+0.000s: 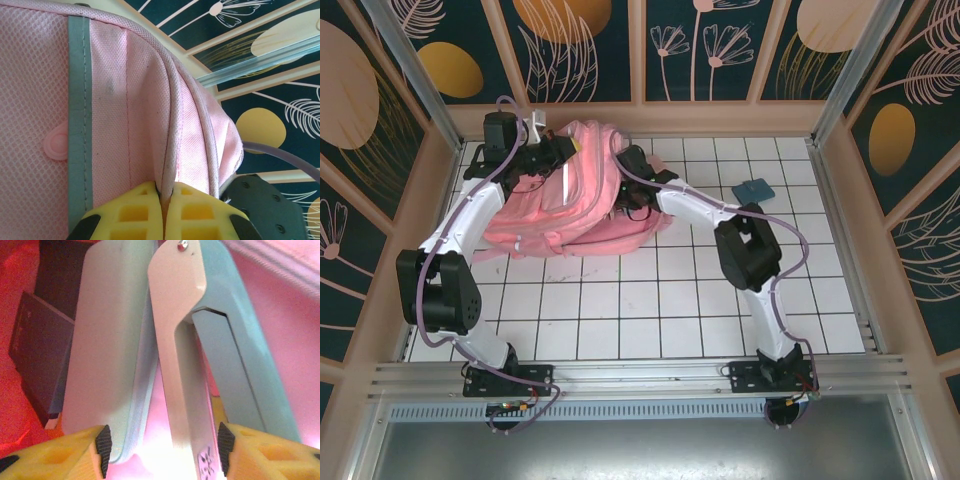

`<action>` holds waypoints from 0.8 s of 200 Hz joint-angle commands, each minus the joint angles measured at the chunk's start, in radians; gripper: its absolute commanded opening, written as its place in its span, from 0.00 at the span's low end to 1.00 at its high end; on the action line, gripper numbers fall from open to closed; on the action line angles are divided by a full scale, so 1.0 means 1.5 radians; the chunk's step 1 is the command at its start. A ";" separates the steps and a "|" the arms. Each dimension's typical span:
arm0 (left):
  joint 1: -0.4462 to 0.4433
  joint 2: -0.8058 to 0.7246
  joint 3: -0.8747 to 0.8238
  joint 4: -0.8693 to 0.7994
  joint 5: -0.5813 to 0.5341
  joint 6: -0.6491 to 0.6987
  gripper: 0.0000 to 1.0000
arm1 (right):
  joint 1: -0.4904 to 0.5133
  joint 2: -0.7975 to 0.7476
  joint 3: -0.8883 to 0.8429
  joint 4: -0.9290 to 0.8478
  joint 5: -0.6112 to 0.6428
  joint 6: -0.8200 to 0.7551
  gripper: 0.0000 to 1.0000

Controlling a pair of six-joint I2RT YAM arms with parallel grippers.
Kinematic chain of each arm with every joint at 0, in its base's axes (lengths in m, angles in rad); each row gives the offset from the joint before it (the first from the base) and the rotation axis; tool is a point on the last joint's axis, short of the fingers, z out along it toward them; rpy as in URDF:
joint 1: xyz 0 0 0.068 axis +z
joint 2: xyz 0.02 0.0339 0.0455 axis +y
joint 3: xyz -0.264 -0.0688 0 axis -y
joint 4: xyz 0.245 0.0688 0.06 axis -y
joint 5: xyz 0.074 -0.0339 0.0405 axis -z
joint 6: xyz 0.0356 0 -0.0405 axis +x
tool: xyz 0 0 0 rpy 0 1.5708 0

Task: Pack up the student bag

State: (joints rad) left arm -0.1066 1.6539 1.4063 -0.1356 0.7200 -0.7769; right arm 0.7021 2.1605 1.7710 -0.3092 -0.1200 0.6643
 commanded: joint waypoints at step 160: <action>-0.001 -0.087 -0.090 -0.022 -0.046 0.052 0.00 | -0.207 -0.214 -0.253 0.051 0.031 -0.040 0.70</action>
State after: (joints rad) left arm -0.1181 1.5799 1.2938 -0.1577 0.6727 -0.7170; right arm 0.4164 1.7741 1.3590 -0.2718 -0.0357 0.6258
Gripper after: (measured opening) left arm 0.063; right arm 0.694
